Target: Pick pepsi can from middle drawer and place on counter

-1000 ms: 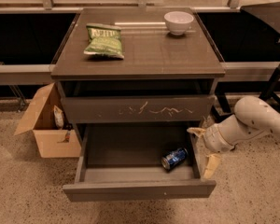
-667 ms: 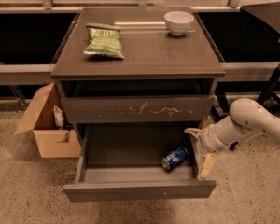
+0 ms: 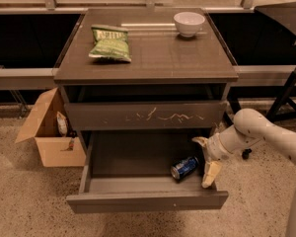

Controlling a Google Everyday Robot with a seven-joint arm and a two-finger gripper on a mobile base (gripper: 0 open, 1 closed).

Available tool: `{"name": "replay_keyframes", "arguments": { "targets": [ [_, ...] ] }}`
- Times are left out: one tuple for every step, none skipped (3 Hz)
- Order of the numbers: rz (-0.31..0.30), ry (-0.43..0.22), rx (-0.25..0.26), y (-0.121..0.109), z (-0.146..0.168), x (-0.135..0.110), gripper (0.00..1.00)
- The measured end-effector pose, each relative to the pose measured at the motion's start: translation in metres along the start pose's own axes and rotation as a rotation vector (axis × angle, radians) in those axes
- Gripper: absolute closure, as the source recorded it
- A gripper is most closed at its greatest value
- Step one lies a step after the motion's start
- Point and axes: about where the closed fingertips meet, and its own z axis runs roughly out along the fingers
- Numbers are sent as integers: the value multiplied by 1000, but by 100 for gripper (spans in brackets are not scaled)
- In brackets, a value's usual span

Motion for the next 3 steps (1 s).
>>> {"name": "replay_keyframes", "arguments": {
  "targets": [
    [-24, 11, -19, -4, 10, 7, 0],
    [-49, 29, -31, -10, 25, 16, 0],
    [-62, 35, -22, -16, 36, 18, 0]
  ]
}}
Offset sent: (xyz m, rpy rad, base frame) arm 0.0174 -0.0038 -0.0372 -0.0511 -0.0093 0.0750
